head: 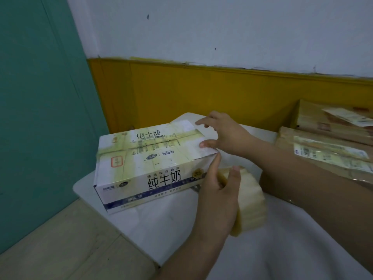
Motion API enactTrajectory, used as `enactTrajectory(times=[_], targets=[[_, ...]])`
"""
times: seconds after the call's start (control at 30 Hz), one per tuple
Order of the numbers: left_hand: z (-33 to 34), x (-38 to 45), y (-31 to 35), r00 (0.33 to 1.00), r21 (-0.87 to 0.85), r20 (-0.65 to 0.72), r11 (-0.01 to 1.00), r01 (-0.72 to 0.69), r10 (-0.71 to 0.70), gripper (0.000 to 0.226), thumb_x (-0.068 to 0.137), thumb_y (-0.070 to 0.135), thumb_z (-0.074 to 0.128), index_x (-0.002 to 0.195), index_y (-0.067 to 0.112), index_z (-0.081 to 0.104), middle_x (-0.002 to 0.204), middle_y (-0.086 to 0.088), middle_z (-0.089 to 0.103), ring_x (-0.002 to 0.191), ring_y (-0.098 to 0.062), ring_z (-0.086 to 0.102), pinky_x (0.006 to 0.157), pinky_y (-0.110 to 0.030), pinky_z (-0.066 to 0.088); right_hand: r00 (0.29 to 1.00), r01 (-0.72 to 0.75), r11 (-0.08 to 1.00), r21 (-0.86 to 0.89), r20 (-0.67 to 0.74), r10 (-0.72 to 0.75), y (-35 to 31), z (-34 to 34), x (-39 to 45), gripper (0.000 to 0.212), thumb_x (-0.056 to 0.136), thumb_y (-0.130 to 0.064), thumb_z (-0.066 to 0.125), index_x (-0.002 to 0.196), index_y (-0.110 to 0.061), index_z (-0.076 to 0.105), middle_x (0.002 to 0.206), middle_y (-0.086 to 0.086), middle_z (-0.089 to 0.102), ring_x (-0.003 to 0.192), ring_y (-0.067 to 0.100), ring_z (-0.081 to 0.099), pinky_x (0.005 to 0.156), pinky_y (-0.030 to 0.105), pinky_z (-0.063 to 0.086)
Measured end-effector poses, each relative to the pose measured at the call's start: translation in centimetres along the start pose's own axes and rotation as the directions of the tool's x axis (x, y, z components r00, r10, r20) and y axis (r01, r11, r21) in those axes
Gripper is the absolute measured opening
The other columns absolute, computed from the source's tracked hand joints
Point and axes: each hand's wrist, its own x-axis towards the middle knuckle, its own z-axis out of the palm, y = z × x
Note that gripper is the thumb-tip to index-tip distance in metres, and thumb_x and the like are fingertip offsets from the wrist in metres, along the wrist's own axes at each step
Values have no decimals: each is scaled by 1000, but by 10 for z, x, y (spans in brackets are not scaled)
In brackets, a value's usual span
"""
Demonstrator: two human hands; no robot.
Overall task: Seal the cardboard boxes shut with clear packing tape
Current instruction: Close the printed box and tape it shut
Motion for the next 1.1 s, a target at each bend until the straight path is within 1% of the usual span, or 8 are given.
enactTrajectory(times=[0.13,0.3,0.4,0.47,0.57,0.67,0.97,1.1], targets=[[-9,-3,3,999,51,30,998,-36,35,48,97,58,51,144,52,41,121,38,45,118,9,45,103,-25,41,981,146,986,79,115,-154,-19,-8,-9,33,92,-39,66,120,-23,72,122,-5,68,114,13,58,99,32,45],[-55,-8,6,976,337,60,916,-217,209,45,92,72,38,124,47,58,82,7,74,74,-7,72,74,-36,61,897,20,979,202,428,-106,-9,-10,-30,61,90,-47,50,148,-31,42,156,-15,33,147,3,21,122,22,15],[-119,-9,3,775,586,-322,758,-289,544,24,99,47,53,119,37,64,94,11,72,79,1,66,65,-15,50,861,-7,992,122,505,-56,-9,-9,-24,78,83,-59,45,154,-36,24,164,-12,12,151,7,5,124,34,10],[-168,-4,-7,634,629,-518,758,-172,574,40,97,42,62,133,28,54,126,2,58,106,-9,61,86,-32,54,825,-5,999,-32,565,22,-9,-8,-18,83,80,-69,37,155,-44,10,166,-2,-7,153,21,5,123,39,12],[-205,13,-22,807,398,-536,917,-19,249,91,77,68,68,149,22,37,141,-3,50,119,-15,57,99,-41,50,827,-114,992,-52,549,123,-11,-7,-17,71,88,-62,41,152,-50,12,149,19,39,122,28,51,96,24,34],[-209,15,-28,945,290,-311,957,-4,98,89,62,87,66,132,34,55,113,18,69,94,0,67,90,-36,54,867,-169,984,48,482,126,-13,-7,-22,59,96,-45,48,151,-46,26,114,10,62,91,15,56,79,19,33],[-204,28,21,886,423,-299,881,-210,355,40,93,48,58,126,26,58,102,15,65,84,6,60,68,-18,48,884,-332,916,227,413,218,-43,-64,-40,51,94,-44,58,143,-30,51,85,-24,65,74,13,73,77,28,60],[-190,52,83,884,468,-224,841,-271,409,34,101,48,49,113,19,61,97,-3,67,70,2,60,49,-16,47,915,-359,904,232,280,292,-60,-100,-62,41,97,-44,53,131,-24,63,94,4,72,69,9,71,61,18,57]])
